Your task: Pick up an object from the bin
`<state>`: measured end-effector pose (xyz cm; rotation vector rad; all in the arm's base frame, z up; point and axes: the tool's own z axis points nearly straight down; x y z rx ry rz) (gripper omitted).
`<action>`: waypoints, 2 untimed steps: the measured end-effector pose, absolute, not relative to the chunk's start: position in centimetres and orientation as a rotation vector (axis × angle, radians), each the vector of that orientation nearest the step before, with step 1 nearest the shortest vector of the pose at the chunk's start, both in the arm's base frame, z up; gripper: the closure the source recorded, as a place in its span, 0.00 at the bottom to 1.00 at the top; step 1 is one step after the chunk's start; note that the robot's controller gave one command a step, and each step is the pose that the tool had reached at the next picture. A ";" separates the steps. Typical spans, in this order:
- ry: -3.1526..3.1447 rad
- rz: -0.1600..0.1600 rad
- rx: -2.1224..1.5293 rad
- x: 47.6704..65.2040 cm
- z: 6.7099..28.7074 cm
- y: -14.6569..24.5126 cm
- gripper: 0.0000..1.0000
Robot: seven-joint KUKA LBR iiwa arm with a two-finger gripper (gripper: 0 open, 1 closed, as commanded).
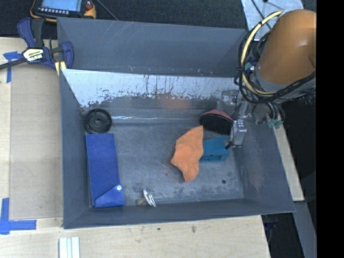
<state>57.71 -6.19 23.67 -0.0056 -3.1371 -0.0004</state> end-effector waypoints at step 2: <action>-3.150 0.003 0.048 60.4 22.4 -4.9 0.00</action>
Offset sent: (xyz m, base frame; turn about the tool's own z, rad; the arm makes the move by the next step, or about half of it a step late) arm 0.0472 0.0270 -0.0334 -0.0722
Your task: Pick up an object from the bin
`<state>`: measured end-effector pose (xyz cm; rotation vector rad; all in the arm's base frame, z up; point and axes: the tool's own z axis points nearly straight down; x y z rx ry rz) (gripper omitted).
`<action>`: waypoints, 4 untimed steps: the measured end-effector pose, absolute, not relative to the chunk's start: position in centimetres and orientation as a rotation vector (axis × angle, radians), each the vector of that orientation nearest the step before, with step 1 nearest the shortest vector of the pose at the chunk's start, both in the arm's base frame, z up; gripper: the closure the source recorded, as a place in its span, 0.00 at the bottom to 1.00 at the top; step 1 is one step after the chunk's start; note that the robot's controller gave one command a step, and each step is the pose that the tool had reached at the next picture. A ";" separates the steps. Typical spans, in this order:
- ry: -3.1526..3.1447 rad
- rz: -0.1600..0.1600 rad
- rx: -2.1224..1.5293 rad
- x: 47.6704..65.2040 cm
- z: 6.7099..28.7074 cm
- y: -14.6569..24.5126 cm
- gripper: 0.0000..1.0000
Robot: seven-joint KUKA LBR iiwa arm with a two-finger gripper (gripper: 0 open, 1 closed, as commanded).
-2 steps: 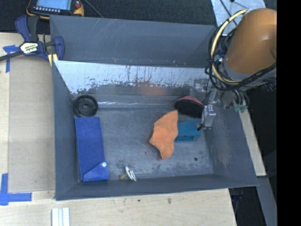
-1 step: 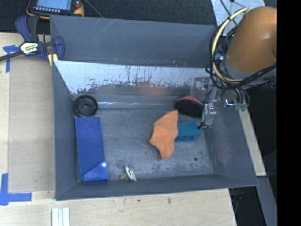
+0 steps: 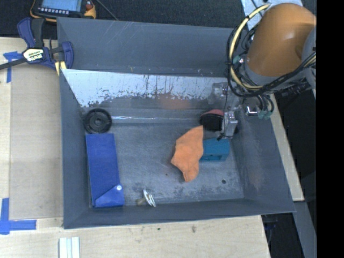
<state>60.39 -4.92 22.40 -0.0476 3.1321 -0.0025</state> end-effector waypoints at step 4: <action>3.061 -0.001 -0.689 60.1 13.9 -2.3 0.00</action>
Offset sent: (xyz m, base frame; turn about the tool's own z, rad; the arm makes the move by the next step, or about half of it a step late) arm 0.0175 0.0064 -0.0373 -0.2646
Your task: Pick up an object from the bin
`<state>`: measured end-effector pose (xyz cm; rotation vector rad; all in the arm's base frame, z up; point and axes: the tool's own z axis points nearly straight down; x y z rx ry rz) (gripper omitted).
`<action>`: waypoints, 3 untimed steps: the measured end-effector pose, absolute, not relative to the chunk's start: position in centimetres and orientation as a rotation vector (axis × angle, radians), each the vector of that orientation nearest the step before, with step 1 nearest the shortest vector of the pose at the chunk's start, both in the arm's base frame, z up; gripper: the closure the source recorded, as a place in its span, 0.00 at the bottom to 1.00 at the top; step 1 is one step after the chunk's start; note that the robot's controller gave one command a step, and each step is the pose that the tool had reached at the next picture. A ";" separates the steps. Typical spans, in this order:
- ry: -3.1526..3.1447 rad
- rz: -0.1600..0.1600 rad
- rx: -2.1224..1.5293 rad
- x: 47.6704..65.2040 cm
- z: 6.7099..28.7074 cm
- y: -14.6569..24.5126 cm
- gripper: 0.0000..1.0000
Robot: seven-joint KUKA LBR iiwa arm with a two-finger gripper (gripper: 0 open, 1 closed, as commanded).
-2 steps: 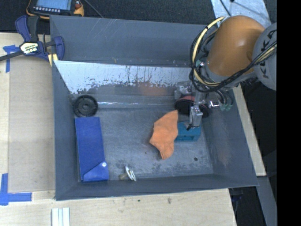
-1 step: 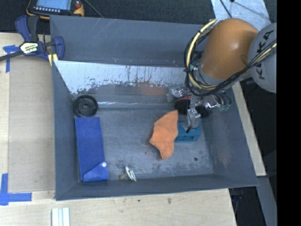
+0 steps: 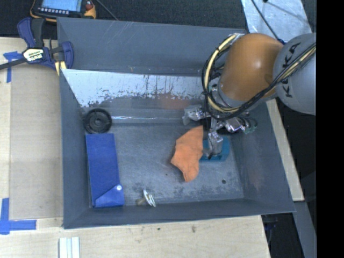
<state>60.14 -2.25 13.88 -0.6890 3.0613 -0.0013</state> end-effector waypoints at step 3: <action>2.914 -0.001 -1.156 61.5 11.3 -3.4 0.00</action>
Offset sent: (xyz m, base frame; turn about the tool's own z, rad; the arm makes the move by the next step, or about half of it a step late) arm 0.0000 0.0000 0.0000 0.0000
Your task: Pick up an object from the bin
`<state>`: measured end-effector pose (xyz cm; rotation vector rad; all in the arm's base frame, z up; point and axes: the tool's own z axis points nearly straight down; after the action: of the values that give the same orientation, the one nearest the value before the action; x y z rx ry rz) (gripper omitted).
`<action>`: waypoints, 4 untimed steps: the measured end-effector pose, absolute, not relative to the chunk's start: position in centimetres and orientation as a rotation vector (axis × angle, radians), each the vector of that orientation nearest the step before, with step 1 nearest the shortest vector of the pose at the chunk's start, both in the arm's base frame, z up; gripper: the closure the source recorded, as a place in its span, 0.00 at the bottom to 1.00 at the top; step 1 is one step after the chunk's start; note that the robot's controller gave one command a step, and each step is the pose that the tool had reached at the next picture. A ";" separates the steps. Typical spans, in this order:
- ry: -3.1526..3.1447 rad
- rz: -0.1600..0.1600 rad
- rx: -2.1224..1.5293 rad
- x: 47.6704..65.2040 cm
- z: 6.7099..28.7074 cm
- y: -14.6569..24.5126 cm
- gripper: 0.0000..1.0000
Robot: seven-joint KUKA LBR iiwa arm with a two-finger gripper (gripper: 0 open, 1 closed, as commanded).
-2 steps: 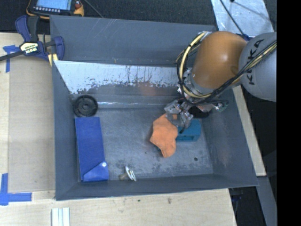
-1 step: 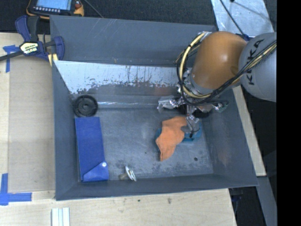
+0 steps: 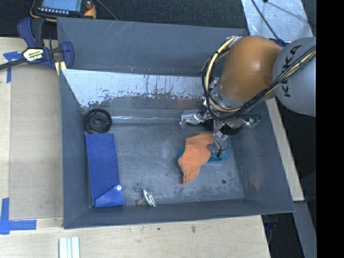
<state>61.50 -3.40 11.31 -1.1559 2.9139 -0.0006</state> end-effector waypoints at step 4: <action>2.061 -0.049 -2.373 62.7 8.5 -7.8 1.00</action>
Offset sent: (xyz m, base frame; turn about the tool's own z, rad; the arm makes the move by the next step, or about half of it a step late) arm -0.0109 0.0044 -0.0374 -0.5353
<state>62.66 -7.79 8.50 -2.3731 2.0611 -0.0492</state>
